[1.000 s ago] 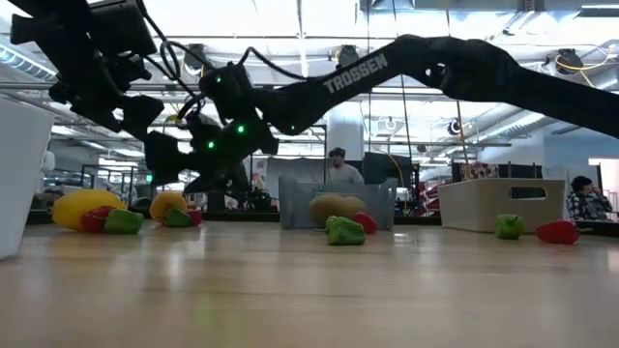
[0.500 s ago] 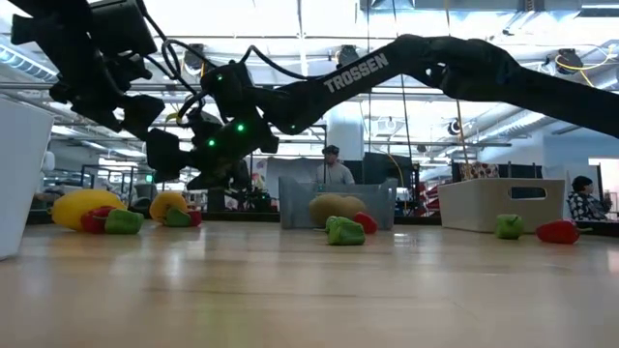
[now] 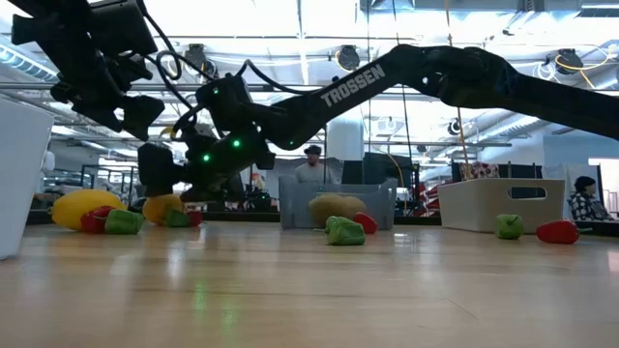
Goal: Sort produce into baskets
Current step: Put the lemon into the black bin
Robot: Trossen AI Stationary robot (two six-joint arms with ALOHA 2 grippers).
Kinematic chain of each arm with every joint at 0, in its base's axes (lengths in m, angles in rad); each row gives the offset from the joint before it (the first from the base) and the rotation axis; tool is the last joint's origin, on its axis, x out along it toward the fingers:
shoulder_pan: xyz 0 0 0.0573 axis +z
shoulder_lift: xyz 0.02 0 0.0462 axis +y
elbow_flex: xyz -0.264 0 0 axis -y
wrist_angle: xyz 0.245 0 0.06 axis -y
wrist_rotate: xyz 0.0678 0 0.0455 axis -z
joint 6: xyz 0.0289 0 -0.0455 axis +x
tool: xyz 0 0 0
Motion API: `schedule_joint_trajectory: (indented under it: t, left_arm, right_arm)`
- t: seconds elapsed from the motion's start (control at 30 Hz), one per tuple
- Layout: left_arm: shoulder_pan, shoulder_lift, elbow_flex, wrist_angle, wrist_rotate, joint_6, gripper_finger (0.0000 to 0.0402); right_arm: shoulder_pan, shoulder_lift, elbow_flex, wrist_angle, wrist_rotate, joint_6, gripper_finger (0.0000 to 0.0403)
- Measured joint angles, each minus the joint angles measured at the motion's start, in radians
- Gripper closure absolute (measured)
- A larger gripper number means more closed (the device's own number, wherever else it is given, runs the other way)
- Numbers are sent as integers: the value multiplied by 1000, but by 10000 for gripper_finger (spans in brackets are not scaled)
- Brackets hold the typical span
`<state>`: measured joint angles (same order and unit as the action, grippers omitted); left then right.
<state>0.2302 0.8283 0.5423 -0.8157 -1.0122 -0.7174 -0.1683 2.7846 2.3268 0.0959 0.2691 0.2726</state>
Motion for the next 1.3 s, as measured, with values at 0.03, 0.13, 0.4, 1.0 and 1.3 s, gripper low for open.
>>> schedule_joint_trajectory:
  t: [0.03,0.13,0.4,1.0,1.3]
  left_arm:
    - [0,0,0,0,0,0,111]
    - [-1,0,0,0,0,0,111]
    - [-1,0,0,0,2,0,111]
    - [-1,0,0,-4,9,0,111]
    - [-1,0,0,-5,9,9,111]
  right_arm:
    - [0,0,0,0,1,0,109]
    - [0,0,0,-2,16,-3,109]
    - [3,1,0,-38,18,-31,109]
    - [5,16,0,-69,43,-57,143]
    - [11,14,0,-76,36,-83,189]
